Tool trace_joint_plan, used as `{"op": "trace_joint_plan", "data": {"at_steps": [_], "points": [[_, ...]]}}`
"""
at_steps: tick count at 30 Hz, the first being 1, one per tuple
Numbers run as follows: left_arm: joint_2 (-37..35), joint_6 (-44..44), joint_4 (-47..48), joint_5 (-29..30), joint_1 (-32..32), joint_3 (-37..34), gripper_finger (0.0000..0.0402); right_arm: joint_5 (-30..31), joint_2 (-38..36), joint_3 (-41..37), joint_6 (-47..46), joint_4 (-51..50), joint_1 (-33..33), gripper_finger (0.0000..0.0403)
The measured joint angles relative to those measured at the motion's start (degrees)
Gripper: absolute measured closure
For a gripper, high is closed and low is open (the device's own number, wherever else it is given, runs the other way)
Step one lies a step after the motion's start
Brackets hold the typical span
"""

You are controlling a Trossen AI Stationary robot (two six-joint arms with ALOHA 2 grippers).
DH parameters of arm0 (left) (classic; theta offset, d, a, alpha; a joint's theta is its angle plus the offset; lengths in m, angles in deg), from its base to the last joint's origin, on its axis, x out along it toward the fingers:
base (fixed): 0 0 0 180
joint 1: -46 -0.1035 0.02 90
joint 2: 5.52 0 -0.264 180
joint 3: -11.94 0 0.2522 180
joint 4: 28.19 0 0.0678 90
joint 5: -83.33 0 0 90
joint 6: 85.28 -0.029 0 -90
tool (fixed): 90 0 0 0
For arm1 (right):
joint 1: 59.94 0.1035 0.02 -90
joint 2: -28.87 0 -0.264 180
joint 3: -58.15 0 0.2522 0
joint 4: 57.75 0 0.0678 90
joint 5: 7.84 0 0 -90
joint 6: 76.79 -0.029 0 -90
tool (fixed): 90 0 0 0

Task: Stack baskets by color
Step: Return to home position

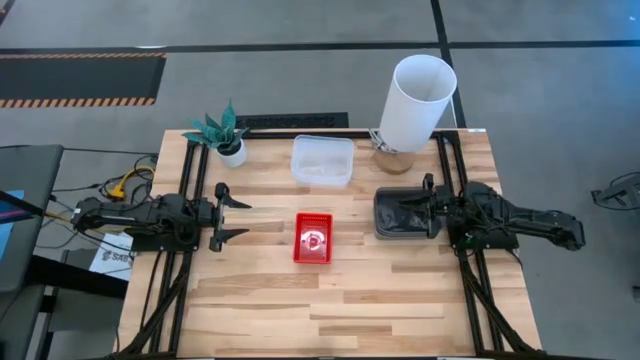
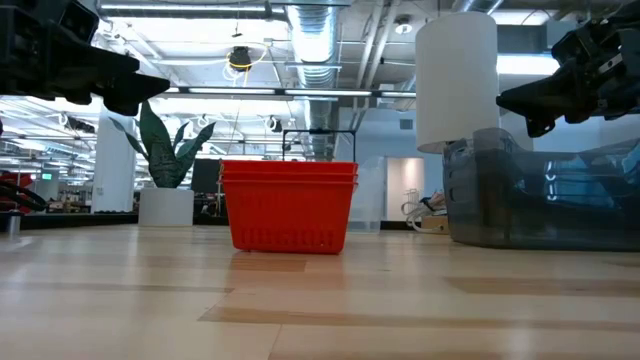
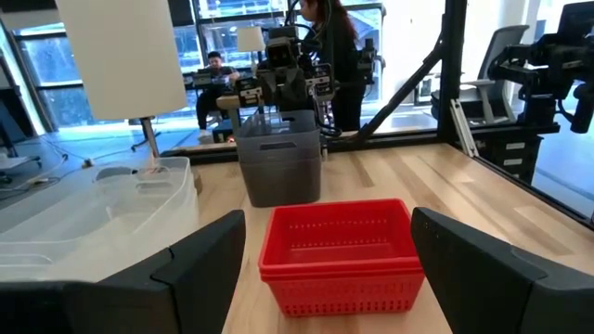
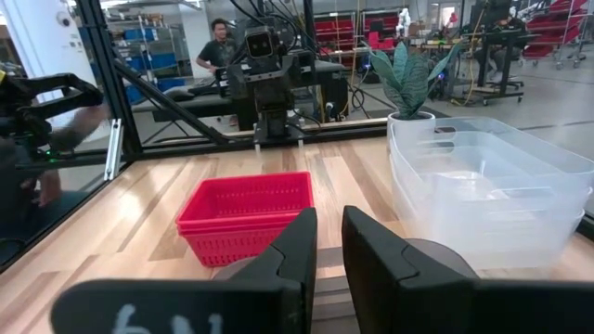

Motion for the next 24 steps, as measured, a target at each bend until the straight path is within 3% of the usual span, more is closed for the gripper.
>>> {"op": "trace_joint_plan", "data": {"at_steps": [24], "points": [[0.00, 0.02, 0.01, 0.00, 0.70, 0.02, 0.0104, 0.00, -0.01, -0.02, -0.01, 0.01, 0.00, 0.0328]]}}
